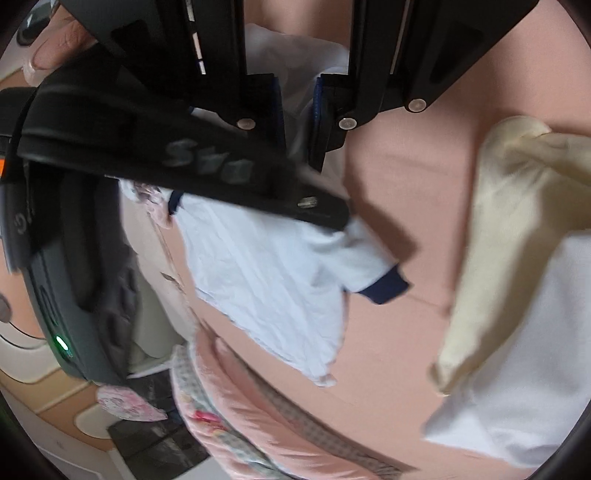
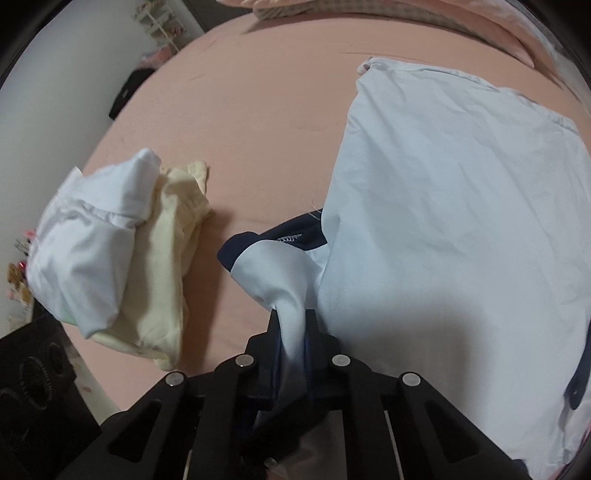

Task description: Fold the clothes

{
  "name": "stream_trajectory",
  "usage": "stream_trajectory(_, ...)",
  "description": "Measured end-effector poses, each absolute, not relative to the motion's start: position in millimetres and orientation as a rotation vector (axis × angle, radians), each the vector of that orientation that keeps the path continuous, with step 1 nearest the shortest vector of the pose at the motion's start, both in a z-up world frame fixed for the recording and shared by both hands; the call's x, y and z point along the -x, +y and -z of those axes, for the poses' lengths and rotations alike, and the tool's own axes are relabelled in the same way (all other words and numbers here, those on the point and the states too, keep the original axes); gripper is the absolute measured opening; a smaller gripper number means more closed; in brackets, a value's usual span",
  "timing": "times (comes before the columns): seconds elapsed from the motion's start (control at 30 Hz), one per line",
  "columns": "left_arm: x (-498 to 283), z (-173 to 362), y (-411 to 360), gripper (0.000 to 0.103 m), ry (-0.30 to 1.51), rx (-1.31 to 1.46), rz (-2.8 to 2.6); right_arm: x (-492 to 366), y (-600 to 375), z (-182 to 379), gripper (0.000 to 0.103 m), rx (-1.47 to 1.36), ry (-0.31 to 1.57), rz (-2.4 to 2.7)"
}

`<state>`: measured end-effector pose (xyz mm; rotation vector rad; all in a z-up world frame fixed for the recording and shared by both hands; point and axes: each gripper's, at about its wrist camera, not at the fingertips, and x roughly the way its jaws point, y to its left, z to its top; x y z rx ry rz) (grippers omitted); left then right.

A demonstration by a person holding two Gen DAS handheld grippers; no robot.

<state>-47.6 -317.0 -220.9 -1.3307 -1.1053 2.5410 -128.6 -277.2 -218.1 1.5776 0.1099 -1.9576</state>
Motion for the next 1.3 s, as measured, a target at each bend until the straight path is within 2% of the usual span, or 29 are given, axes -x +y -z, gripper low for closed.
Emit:
stream_trajectory(0.07, 44, 224, -323, 0.018, -1.16, 1.389, -2.546, 129, -271, 217, 0.008, -1.566, 0.066, 1.965)
stream_trajectory(0.1, 41, 227, -327, 0.035, -1.209, 1.409, -2.526, 129, -268, 215, 0.008, -1.56, 0.041, 1.968)
stream_trajectory(0.13, 38, 229, -332, 0.056, -1.271, 1.413, -2.494, 128, -265, 214, 0.008, -1.554, 0.014, 1.969)
stream_trajectory(0.2, 31, 232, -343, 0.068, -1.401, 1.394, -2.427, 124, -260, 216, 0.008, -1.555, -0.026, 1.967)
stream_trajectory(0.33, 26, 228, -359, 0.068, -1.519, 1.375, -2.413, 110, -254, 223, 0.008, -1.572, -0.074, 1.958)
stream_trajectory(0.77, 85, 223, -364, 0.068, -1.485, 1.481, -2.45, 110, -239, 226, 0.008, -1.581, -0.123, 1.925)
stream_trajectory(0.9, 94, 227, -364, 0.066, -1.488, 1.471, -2.433, 137, -213, 224, 0.008, -1.577, -0.124, 1.912)
stream_trajectory(0.97, 98, 227, -362, 0.059, -1.453, 1.488, -2.457, 138, -211, 226, 0.008, -1.57, -0.11, 1.909)
stream_trajectory(1.0, 100, 228, -360, 0.053, -1.429, 1.495, -2.47, 136, -212, 226, 0.008, -1.565, -0.098, 1.911)
stream_trajectory(1.03, 101, 229, -359, 0.041, -1.405, 1.503, -2.482, 135, -213, 226, 0.008, -1.561, -0.088, 1.912)
stream_trajectory(1.13, 103, 236, -358, 0.024, -1.418, 1.5, -2.458, 135, -213, 227, 0.008, -1.552, -0.085, 1.92)
stream_trajectory(1.23, 102, 239, -355, 0.018, -1.409, 1.481, -2.458, 134, -212, 225, 0.009, -1.531, -0.066, 1.939)
stream_trajectory(1.3, 101, 237, -352, 0.016, -1.375, 1.466, -2.479, 133, -212, 225, 0.018, -1.525, -0.058, 1.936)
